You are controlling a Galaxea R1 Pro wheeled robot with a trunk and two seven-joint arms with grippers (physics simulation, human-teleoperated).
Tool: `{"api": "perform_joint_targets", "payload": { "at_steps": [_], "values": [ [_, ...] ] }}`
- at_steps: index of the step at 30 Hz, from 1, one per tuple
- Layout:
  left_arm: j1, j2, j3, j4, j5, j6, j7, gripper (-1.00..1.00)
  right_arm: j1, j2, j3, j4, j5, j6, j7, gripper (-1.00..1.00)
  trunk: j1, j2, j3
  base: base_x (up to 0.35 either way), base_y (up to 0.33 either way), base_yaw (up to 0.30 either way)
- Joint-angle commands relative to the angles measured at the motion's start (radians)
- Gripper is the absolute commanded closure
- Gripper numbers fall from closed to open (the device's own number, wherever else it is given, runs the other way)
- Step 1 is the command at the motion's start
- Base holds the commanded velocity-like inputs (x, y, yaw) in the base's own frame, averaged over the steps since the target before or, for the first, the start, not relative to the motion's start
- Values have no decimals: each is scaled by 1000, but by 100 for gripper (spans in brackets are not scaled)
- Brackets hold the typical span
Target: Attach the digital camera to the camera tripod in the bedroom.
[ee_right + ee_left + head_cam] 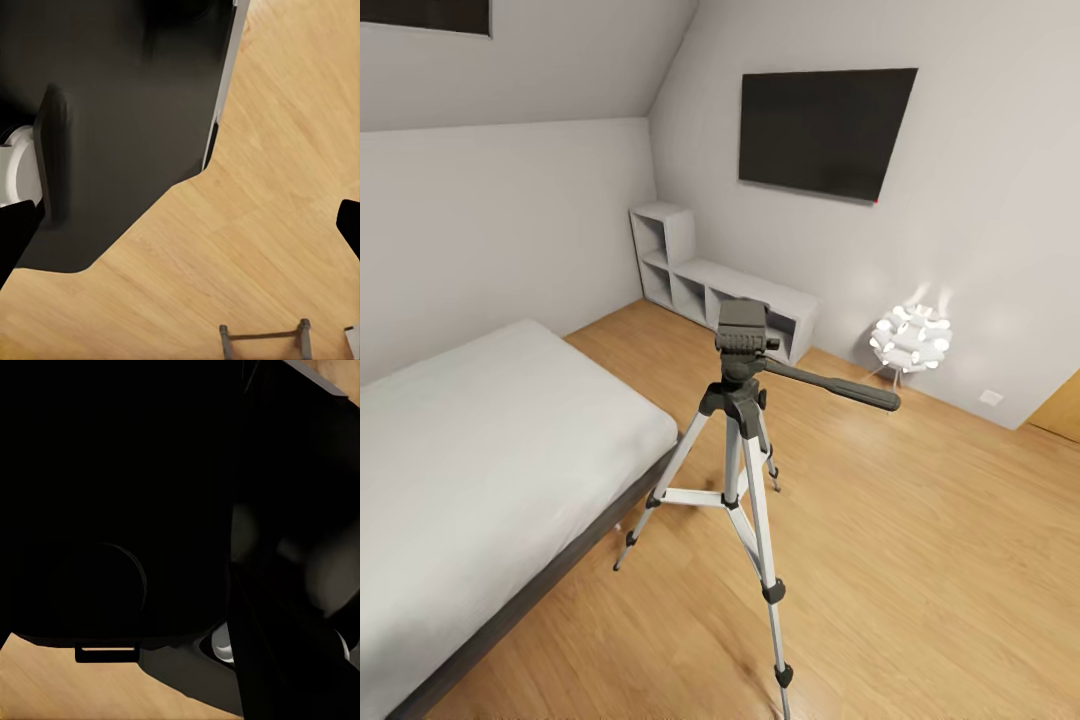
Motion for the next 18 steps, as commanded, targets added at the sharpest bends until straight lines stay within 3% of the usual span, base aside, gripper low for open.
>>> {"api": "perform_joint_targets", "payload": {
  "at_steps": [1, 18],
  "values": [
    [0, 0, -8, 0, 6, 4, 2, 100, -1, 0, -8, 3, 9, -3, 2, -100, 0, -1, -1, 0, 0, 0],
    [-1, -3, -8, 0, 6, 4, 2, 100, -1, 3, -8, 3, 5, -14, 6, -100, 0, -1, -2, 0, 0, 0]
  ]
}}
